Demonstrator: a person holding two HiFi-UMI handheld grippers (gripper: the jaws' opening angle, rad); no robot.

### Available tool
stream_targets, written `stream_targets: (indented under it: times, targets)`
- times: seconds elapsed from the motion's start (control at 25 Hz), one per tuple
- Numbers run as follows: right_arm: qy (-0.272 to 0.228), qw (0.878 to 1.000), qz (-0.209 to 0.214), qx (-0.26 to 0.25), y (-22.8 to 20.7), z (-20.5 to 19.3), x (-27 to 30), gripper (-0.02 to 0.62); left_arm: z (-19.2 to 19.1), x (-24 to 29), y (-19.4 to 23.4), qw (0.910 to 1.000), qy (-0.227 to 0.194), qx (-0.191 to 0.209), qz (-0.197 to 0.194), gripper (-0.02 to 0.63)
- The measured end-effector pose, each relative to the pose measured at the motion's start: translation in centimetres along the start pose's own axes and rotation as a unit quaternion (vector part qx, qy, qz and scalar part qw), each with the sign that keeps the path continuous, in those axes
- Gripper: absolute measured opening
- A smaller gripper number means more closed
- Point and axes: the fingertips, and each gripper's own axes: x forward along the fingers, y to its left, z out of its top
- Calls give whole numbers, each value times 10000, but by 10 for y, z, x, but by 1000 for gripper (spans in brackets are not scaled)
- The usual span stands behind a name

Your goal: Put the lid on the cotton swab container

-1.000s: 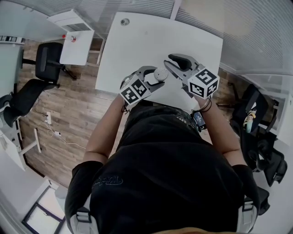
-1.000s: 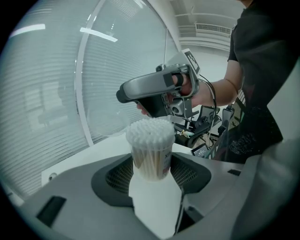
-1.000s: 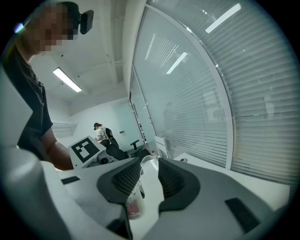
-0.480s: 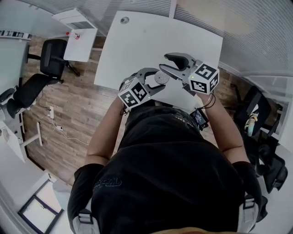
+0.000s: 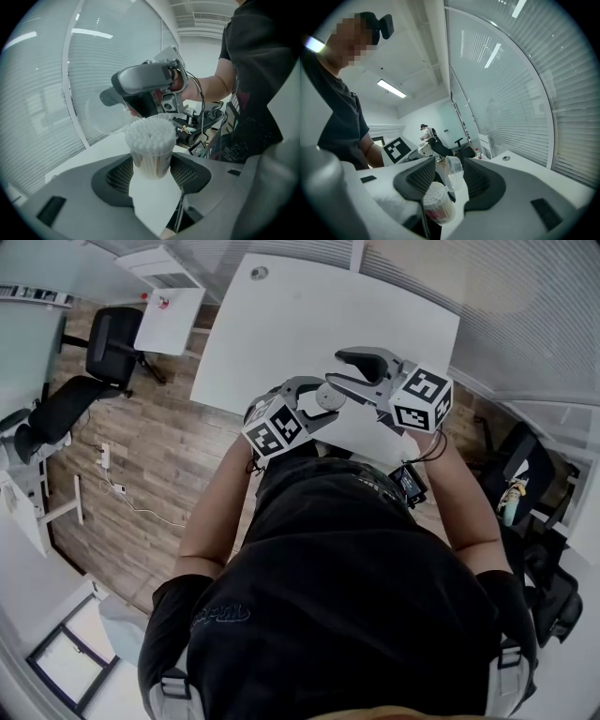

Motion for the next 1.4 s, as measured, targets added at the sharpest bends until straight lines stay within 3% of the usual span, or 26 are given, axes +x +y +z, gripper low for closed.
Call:
stream_targets:
  times: [0.64,1.08,1.4]
  targets:
    - [53,9997,220,3,22,-5,-20,192,11,10,15,9992,50,-190,349,256]
    - [-32,9993,191,307,26,-9,-25,190,18,9,11,9989,-34,-199,425,257]
    - [87,9996,93,256,24,-11,-21,160,17,9,12,9987,-17,-232,450,258]
